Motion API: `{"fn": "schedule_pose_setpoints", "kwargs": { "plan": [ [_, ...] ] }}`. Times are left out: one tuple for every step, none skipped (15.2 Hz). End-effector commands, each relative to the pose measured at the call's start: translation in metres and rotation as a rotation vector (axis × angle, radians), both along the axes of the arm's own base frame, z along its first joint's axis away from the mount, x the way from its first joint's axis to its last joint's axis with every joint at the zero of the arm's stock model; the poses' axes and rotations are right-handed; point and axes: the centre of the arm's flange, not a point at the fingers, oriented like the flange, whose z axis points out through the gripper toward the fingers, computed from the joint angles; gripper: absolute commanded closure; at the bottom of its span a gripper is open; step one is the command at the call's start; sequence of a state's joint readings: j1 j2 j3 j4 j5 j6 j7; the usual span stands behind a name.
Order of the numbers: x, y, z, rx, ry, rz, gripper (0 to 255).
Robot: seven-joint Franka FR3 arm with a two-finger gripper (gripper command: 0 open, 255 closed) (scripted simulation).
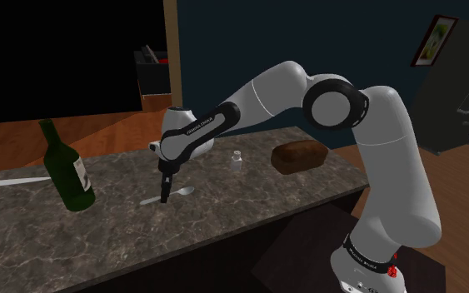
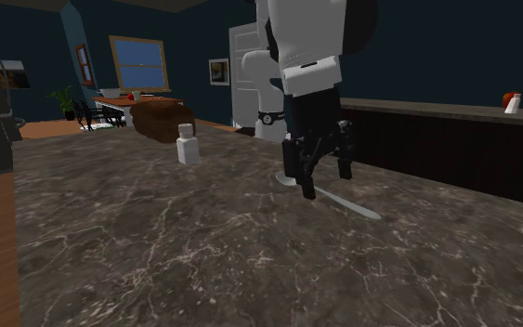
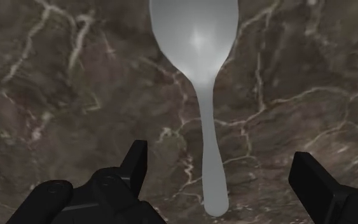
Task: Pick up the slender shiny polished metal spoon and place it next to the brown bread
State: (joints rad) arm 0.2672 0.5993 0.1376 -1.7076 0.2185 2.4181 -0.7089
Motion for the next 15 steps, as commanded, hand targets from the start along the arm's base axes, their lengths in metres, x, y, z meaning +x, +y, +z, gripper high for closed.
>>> {"fn": "schedule_pose_setpoints", "kwargs": {
  "plan": [
    [0.0007,0.0009,-0.0032,0.0,-0.001,0.0,0],
    [0.0007,0.0009,-0.0032,0.0,-0.001,0.0,0],
    [0.0007,0.0009,-0.0032,0.0,-0.001,0.0,0],
    [0.0007,0.0009,-0.0032,0.0,-0.001,0.0,0],
    [0.0007,0.0009,-0.0032,0.0,-0.001,0.0,0],
    [0.0007,0.0009,-0.0032,0.0,-0.001,0.0,0],
    [0.0007,0.0009,-0.0031,0.0,-0.001,0.0,0],
    [0.0007,0.0009,-0.0031,0.0,-0.001,0.0,255],
    [0.0007,0.0009,-0.0031,0.0,-0.001,0.0,255],
    [0.0007,0.0009,-0.0031,0.0,-0.001,0.0,255],
    [0.0007,0.0009,-0.0031,0.0,-0.001,0.0,255],
    [0.0007,0.0009,-0.0031,0.0,-0.001,0.0,255],
    [0.0007,0.0009,-0.0031,0.0,-0.001,0.0,255],
    [0.0007,0.0009,-0.0031,0.0,-0.001,0.0,255],
    [0.0007,0.0009,-0.0031,0.0,-0.001,0.0,255]
  ]
}}
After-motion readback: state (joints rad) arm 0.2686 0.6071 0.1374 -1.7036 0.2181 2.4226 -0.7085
